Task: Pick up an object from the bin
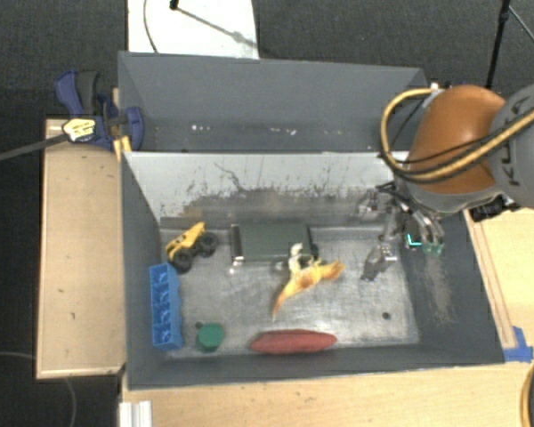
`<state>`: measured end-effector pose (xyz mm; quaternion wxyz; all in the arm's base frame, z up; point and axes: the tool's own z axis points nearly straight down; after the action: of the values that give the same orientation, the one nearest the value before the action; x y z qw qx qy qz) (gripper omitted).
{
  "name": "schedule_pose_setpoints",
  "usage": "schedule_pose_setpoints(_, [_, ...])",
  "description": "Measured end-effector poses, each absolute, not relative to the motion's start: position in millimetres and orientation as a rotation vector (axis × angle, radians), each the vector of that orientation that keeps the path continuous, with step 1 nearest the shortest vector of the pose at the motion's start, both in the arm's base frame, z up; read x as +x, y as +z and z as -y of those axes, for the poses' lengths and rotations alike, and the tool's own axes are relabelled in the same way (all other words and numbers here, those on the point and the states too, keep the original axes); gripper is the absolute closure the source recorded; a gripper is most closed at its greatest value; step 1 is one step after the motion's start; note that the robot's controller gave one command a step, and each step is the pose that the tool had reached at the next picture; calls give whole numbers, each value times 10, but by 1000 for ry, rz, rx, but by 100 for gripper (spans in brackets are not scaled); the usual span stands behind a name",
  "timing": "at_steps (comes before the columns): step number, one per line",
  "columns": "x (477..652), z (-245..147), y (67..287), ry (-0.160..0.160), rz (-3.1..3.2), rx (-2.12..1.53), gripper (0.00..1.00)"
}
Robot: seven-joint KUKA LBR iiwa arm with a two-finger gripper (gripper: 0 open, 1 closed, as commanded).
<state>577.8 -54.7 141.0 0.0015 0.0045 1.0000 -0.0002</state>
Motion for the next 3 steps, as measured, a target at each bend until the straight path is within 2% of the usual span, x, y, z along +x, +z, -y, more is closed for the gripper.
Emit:
schedule_pose_setpoints(1, [5612, 79, 986, -3, -3132, -43, 0])
schedule_pose_setpoints(2, [5717, -182, 798, 5, -3141, -151, 0])
schedule_pose_setpoints(3, [5835, -119, 751, -1, -3123, -220, 100])
